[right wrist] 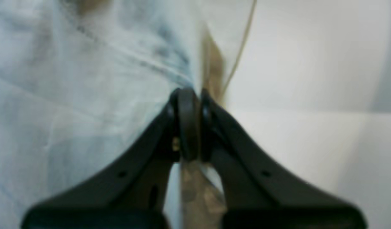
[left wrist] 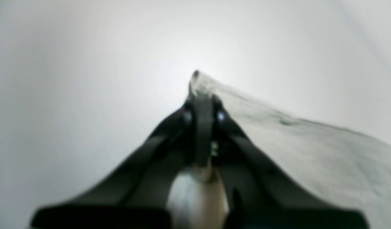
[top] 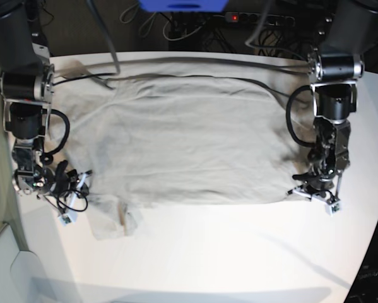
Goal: Layout the t-shirt on the table in an organized manner, then fold the t-shirt properly
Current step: 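Grasp the hem corners with both grippers, then fold the hem with both grippers up over toward the collar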
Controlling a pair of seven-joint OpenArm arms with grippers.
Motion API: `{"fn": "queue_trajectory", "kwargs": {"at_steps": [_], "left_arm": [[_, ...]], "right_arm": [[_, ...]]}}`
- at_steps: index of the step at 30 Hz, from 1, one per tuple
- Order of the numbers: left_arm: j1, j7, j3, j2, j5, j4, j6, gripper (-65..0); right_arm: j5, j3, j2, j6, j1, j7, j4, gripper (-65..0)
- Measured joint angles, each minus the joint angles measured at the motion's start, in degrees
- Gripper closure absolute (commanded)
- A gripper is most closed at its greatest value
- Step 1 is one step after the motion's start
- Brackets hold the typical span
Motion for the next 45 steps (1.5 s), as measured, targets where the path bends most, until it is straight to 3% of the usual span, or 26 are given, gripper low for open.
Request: {"fn": "queue_trajectory", "kwargs": {"at_steps": [3, 8, 12, 23, 32, 39, 45], "left_arm": [[0.5, 2.4, -0.3, 0.0, -1.0, 2.1, 0.0, 0.0], [5.4, 7.6, 0.0, -0.2, -10.1, 11.6, 0.6, 0.0], [6.9, 8.9, -0.2, -1.8, -14.4, 17.2, 0.9, 0.0], [14.7, 12.0, -2.3, -1.7, -22.1, 31.9, 0.9, 0.0], [21.3, 19.5, -11.9, -2.1, -22.8, 41.7, 0.7, 0.0], [24.8, 24.1, -15.1, -1.8, -23.0, 49.6, 0.4, 0.0], [29.3, 28.2, -18.9, -0.4, -27.3, 54.6, 0.3, 0.0]], "right_arm": [[0.0, 0.2, -0.1, 0.0, 0.1, -0.1, 0.1, 0.0], [0.1, 0.2, 0.7, 0.0, -1.4, -1.3, 6.5, 0.0], [-0.3, 0.3, 1.8, 0.0, -4.0, -5.3, 12.8, 0.0], [0.0, 2.1, 1.9, 0.0, -16.2, -15.5, 38.6, 0.0], [0.6, 4.6, 1.9, 0.1, -23.6, -16.0, 48.3, 0.0], [0.3, 8.0, 2.0, 0.2, -30.4, -15.8, 58.6, 0.0], [-0.2, 11.9, 0.8, 0.3, -38.3, -16.2, 66.4, 0.0]]}}
